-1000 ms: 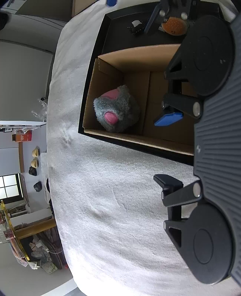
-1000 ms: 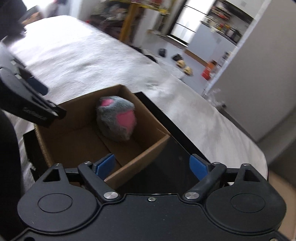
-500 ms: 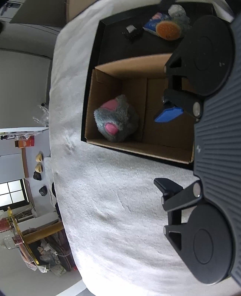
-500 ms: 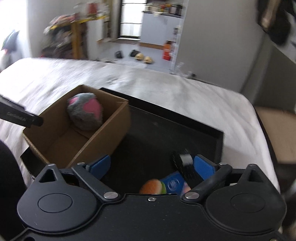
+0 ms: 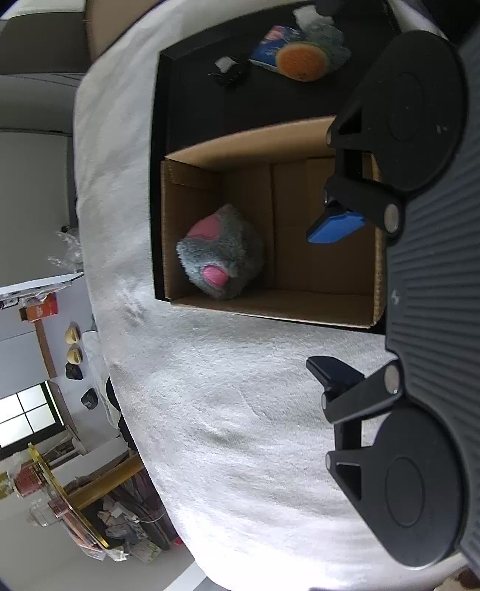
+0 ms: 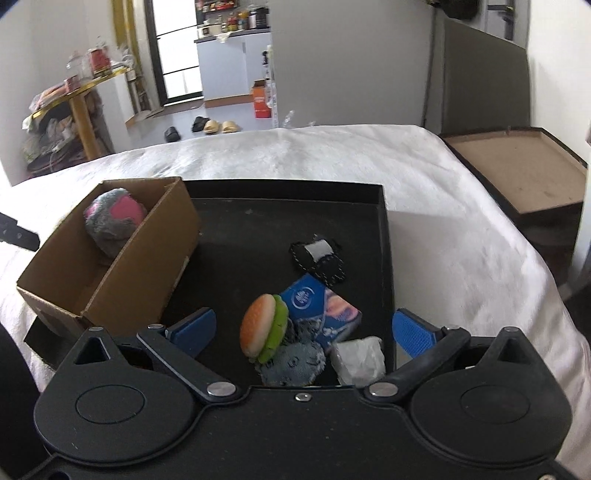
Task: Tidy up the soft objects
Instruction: 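Move the right tool back and grasp the blue plush toy, then lift the blue plush toy into the box and release it, then move the right tool back over the tray and grasp the white tissue bundle, then lift the white tissue bundle over the box and open the right tool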
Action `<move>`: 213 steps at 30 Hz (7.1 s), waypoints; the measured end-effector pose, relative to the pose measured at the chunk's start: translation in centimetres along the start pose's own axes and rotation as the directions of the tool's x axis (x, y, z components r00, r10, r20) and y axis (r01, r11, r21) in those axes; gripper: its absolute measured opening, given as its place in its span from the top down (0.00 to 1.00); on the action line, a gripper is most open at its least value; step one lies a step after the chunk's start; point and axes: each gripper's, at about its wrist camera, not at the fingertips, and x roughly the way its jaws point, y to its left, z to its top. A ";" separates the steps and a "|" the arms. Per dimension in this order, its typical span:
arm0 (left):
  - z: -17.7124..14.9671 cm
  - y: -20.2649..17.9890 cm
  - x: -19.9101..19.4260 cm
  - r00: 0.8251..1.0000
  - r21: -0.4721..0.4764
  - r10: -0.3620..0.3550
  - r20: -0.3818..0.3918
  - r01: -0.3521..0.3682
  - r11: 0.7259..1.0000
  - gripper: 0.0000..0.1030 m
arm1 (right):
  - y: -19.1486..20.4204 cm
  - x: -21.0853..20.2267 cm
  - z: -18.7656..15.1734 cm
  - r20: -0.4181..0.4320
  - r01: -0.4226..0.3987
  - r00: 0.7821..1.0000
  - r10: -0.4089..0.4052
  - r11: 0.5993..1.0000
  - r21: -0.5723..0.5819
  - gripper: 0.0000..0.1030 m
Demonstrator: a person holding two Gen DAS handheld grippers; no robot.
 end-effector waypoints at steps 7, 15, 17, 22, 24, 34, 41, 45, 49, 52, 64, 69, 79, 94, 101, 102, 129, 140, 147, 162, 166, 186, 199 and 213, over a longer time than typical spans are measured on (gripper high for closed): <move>-0.8 -1.9 0.8 1.000 0.133 -0.006 0.020 0.003 0.991 0.36 | -1.2 1.0 -1.9 -0.032 0.024 0.999 -0.020 0.993 0.120 0.02; -1.0 -3.0 1.4 0.998 0.176 0.034 0.048 -0.042 0.983 0.36 | -2.3 4.0 -3.8 -0.108 -0.027 0.993 0.055 0.969 0.247 0.37; -0.9 -3.0 1.6 0.998 0.171 0.039 0.043 -0.046 0.984 0.36 | -2.6 4.5 -4.0 -0.108 -0.051 0.991 0.085 0.957 0.287 0.38; -0.5 -2.8 2.2 0.999 0.145 0.035 0.005 -0.035 0.989 0.36 | -2.7 5.4 -4.2 -0.105 -0.053 0.990 0.090 0.947 0.316 0.39; -0.4 -2.6 2.4 0.999 0.132 0.037 -0.006 -0.036 0.991 0.36 | -2.9 5.8 -4.3 -0.110 -0.050 0.990 0.090 0.945 0.325 0.44; -0.3 -1.9 2.5 0.999 0.085 0.015 -0.029 -0.013 0.996 0.36 | -3.4 5.4 -4.2 -0.109 -0.095 0.984 0.142 0.929 0.358 0.86; -0.6 -1.3 2.0 1.000 0.058 0.017 -0.017 -0.016 0.998 0.36 | -2.7 3.8 -3.8 -0.113 -0.045 0.990 0.080 0.957 0.287 0.88; -0.7 -1.1 1.7 1.000 0.052 0.014 -0.003 -0.014 0.999 0.36 | -2.3 2.8 -2.9 -0.093 -0.027 0.994 0.054 0.963 0.267 0.88; -0.8 -0.4 1.6 1.000 0.018 0.010 -0.002 -0.010 1.000 0.36 | -1.6 1.9 -1.6 -0.055 -0.011 0.998 0.024 0.974 0.227 0.88; -0.9 0.3 1.5 1.000 -0.010 -0.004 0.001 0.004 1.000 0.36 | -0.9 1.3 -0.6 -0.027 -0.010 1.000 0.016 0.980 0.200 0.88; -1.3 1.9 1.4 0.998 -0.062 -0.062 0.021 0.063 0.996 0.38 | 3.3 -0.2 2.5 0.046 -0.045 0.998 0.040 0.994 0.102 0.88; -1.4 2.4 1.6 0.996 -0.074 -0.088 0.024 0.089 0.993 0.39 | 5.4 -0.2 3.9 0.059 -0.060 0.997 0.056 0.996 0.069 0.88; -1.5 3.3 2.2 0.993 -0.098 -0.116 0.032 0.119 0.988 0.43 | 9.5 0.1 6.5 0.085 -0.097 0.992 0.097 0.995 0.007 0.88; -1.5 5.2 4.5 0.977 -0.190 -0.209 -0.033 0.200 0.961 0.85 | 15.2 2.2 8.3 0.025 -0.237 0.971 0.238 0.971 -0.032 0.88; -1.6 5.8 4.8 0.973 -0.222 -0.228 -0.036 0.215 0.951 0.91 | 16.7 3.1 8.3 -0.013 -0.303 0.953 0.303 0.953 -0.004 0.88; -1.6 5.8 4.8 0.973 -0.222 -0.228 -0.038 0.214 0.951 0.91 | 16.8 3.2 8.4 -0.016 -0.319 0.948 0.319 0.948 0.002 0.87; -1.9 3.7 1.9 0.996 -0.123 -0.094 0.011 0.095 0.988 0.83 | 11.4 1.0 5.3 -0.013 -0.212 0.977 0.214 0.975 0.060 0.35; -1.1 2.7 0.0 0.999 -0.104 -0.027 0.047 0.032 0.994 0.57 | 8.7 0.5 4.6 0.008 -0.152 0.988 0.152 0.983 0.098 0.23; -0.5 1.1 -0.5 0.999 -0.066 -0.012 0.050 0.016 0.998 0.49 | 6.4 0.6 3.6 0.009 -0.117 0.993 0.117 0.984 0.134 0.18; 0.1 -2.9 -0.5 1.000 0.015 0.024 0.019 -0.024 1.000 0.38 | 2.3 1.3 1.8 0.011 -0.062 0.998 0.061 0.980 0.187 0.16; 0.3 -3.8 -0.3 0.999 0.034 0.031 0.016 -0.032 0.999 0.33 | 1.1 1.8 1.1 0.013 -0.032 0.999 0.030 0.980 0.197 0.16; 1.7 -6.5 0.7 0.997 0.083 0.074 -0.011 -0.073 0.994 0.32 | -3.7 5.5 -2.4 -0.066 0.125 0.992 -0.112 0.963 0.239 0.42; 1.7 -6.3 0.6 0.996 0.075 0.091 -0.015 -0.089 0.993 0.32 | -3.4 5.6 -2.2 -0.051 0.100 0.994 -0.092 0.980 0.174 0.56; 1.3 -5.2 -0.4 0.995 0.063 0.104 0.006 -0.104 0.993 0.32 | -3.0 7.2 -2.7 -0.161 0.125 0.981 -0.104 0.985 0.123 0.56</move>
